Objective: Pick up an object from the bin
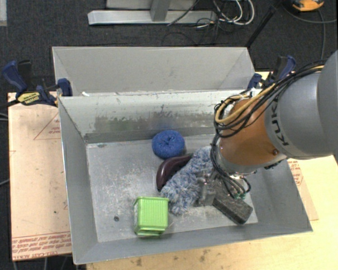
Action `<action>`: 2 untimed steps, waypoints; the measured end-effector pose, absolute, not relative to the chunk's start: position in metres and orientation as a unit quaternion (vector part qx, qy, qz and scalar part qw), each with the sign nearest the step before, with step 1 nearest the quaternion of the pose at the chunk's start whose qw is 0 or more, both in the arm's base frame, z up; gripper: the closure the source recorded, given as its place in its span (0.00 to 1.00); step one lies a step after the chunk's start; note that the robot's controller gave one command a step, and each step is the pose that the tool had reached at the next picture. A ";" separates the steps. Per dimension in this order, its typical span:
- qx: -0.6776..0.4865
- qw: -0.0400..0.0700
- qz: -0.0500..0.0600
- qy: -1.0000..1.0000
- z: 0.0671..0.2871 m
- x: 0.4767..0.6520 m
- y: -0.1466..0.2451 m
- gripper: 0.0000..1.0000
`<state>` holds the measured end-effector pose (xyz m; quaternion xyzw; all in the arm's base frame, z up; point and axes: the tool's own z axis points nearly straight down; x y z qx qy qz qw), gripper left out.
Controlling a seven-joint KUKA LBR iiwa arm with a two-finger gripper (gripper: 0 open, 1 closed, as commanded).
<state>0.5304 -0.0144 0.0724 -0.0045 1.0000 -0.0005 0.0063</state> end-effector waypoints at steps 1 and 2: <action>-0.031 0.003 0.001 1.000 0.076 0.533 -0.021 1.00; -0.054 0.002 0.000 0.999 0.080 0.536 -0.031 1.00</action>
Offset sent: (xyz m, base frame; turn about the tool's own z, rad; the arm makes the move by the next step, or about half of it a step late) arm 0.0062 -0.0050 0.0116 -0.0594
